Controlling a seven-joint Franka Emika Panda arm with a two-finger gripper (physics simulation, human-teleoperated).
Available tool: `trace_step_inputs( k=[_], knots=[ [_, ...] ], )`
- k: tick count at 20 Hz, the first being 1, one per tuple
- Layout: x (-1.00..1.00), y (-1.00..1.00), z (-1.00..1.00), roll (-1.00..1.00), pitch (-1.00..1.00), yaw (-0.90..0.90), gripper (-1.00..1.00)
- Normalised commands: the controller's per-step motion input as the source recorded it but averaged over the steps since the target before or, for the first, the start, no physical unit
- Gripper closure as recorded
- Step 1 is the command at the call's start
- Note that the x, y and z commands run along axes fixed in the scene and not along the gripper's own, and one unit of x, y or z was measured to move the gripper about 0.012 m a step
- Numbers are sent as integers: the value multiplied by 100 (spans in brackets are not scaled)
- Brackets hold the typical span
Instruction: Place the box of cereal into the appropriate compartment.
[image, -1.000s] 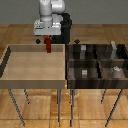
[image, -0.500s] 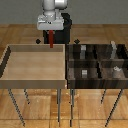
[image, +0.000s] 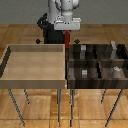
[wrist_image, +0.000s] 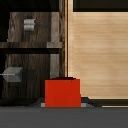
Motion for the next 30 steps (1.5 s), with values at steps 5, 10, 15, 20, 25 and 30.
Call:
trace_step_inputs(
  k=[5, 10, 15, 20, 25, 30],
  knots=[
    [0, 100, 0, 0, 0, 0, 100],
    [0, 100, 0, 0, 0, 0, 100],
    [0, 100, 0, 0, 0, 0, 100],
    [0, 100, 0, 0, 0, 0, 100],
    [0, 100, 0, 0, 0, 0, 100],
    [20, 80, 0, 0, 0, 0, 100]
  ],
)
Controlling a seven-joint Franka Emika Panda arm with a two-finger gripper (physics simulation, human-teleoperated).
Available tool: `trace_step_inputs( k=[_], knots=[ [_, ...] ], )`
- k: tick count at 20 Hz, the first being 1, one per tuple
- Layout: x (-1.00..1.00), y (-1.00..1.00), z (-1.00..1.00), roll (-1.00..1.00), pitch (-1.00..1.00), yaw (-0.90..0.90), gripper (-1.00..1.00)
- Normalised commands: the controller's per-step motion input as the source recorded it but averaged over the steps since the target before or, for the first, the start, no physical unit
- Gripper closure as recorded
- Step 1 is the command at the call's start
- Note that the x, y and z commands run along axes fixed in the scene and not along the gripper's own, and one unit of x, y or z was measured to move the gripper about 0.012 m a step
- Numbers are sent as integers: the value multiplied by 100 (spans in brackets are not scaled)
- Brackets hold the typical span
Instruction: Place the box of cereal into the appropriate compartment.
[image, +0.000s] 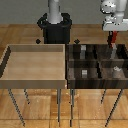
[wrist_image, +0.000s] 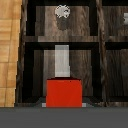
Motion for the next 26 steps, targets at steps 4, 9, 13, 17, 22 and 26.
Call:
trace_step_inputs(
  k=[4, 9, 13, 17, 22, 26],
  knots=[
    [0, 0, -50, 0, 0, 0, 100],
    [0, 0, -100, 0, 0, 0, 100],
    [0, 0, -25, 0, 0, 0, 100],
    [0, 0, 0, 0, 0, 0, 100],
    [40, 0, -20, 0, 0, 0, 100],
    [0, 0, -50, 0, 0, 0, 100]
  ],
)
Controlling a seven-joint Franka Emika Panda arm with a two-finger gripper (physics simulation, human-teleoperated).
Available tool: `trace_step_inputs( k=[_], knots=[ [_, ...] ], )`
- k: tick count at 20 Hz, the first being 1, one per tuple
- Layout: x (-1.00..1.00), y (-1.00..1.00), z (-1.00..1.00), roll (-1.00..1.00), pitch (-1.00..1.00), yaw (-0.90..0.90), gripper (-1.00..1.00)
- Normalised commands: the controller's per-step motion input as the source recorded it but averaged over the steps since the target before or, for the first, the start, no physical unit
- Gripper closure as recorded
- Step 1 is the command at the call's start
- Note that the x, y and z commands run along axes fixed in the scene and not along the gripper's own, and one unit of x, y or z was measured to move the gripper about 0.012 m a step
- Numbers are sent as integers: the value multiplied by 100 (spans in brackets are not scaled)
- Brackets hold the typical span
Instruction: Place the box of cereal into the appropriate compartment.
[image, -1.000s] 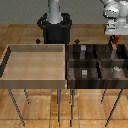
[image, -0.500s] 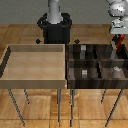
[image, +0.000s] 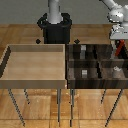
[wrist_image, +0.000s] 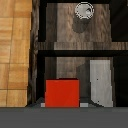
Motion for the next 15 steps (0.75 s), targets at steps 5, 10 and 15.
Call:
trace_step_inputs(
  k=[5, 10, 15],
  knots=[
    [0, 0, -100, 0, 0, 0, 100],
    [0, 0, 0, 0, 0, 0, -100],
    [0, 0, 0, 0, 0, 0, -100]
  ],
)
